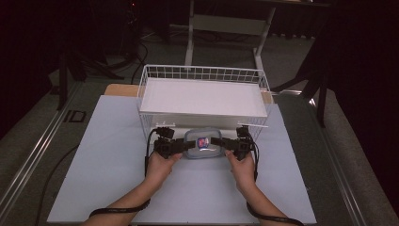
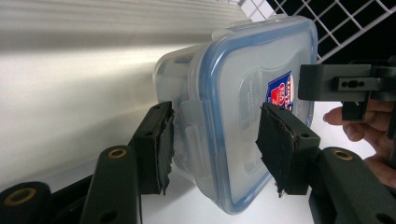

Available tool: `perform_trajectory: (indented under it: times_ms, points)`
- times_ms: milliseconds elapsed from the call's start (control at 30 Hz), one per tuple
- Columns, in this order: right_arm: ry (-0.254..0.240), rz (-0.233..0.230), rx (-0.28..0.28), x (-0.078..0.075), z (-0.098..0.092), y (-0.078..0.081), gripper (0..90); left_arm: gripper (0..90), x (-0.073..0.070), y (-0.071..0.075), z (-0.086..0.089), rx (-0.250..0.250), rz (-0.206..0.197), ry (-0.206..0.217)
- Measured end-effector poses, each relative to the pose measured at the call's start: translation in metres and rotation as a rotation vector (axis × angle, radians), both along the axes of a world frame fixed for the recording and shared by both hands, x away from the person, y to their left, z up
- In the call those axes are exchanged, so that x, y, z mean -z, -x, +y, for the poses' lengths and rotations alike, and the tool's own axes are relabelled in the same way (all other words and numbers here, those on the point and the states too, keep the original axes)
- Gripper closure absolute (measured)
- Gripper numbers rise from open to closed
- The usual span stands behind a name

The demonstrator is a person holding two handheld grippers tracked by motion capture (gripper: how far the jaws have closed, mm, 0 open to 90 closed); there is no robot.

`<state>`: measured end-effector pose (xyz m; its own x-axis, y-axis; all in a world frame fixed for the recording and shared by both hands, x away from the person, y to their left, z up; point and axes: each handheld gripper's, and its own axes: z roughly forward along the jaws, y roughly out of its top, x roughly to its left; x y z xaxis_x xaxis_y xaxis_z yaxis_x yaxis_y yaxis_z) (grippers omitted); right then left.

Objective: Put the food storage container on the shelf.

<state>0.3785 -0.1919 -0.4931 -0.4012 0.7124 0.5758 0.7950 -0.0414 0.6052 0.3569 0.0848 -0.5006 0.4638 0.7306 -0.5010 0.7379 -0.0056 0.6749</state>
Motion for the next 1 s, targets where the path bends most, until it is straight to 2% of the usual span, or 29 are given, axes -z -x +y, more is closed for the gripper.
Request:
perform_trajectory:
  times_ms: [67,133,300,400,533,633,667,700,733,833,900,933,1000]
  points:
    - [-0.003,0.002,0.003,0.001,0.001,-0.001,42.0,47.7,0.001,-0.005,0.001,0.001,0.0,0.003]
    - [-0.005,-0.02,0.009,0.005,0.002,-0.006,42.0,47.7,0.003,-0.009,0.002,0.001,-0.013,-0.004]
    - [-0.037,-0.024,0.022,0.011,0.003,-0.013,42.0,47.5,0.005,-0.017,0.004,-0.01,-0.046,-0.009]
    - [-0.027,-0.018,0.025,0.011,0.004,-0.018,42.0,47.5,0.008,-0.02,0.004,-0.019,-0.045,0.009]
    - [-0.044,-0.003,0.032,0.014,0.003,-0.022,41.5,47.4,0.013,-0.022,0.005,-0.042,-0.094,0.044]
    - [-0.045,-0.009,0.035,0.015,0.004,-0.023,40.6,47.3,0.015,-0.025,0.005,-0.053,-0.104,0.066]
    - [-0.042,-0.013,0.044,0.015,0.005,-0.023,40.4,47.6,0.016,-0.025,0.004,-0.056,-0.122,0.059]
    - [-0.035,-0.002,0.066,0.015,0.006,-0.024,38.6,50.6,0.015,-0.026,0.003,-0.046,-0.15,0.032]
    - [-0.029,0.013,0.078,0.015,0.007,-0.024,37.9,49.8,0.015,-0.027,0.002,-0.05,-0.152,0.027]
    - [-0.037,0.003,0.092,0.017,0.008,-0.026,37.3,49.0,0.015,-0.029,0.002,-0.059,-0.167,0.014]
    - [-0.045,0.0,0.116,0.021,0.009,-0.026,34.4,48.1,0.015,-0.028,-0.003,-0.081,-0.199,-0.039]
    - [-0.032,-0.011,0.114,0.022,0.009,-0.026,32.9,46.4,0.015,-0.027,-0.004,-0.087,-0.209,-0.058]
    - [-0.016,-0.047,0.123,0.024,0.01,-0.025,33.6,45.0,0.016,-0.027,-0.005,-0.09,-0.223,-0.058]
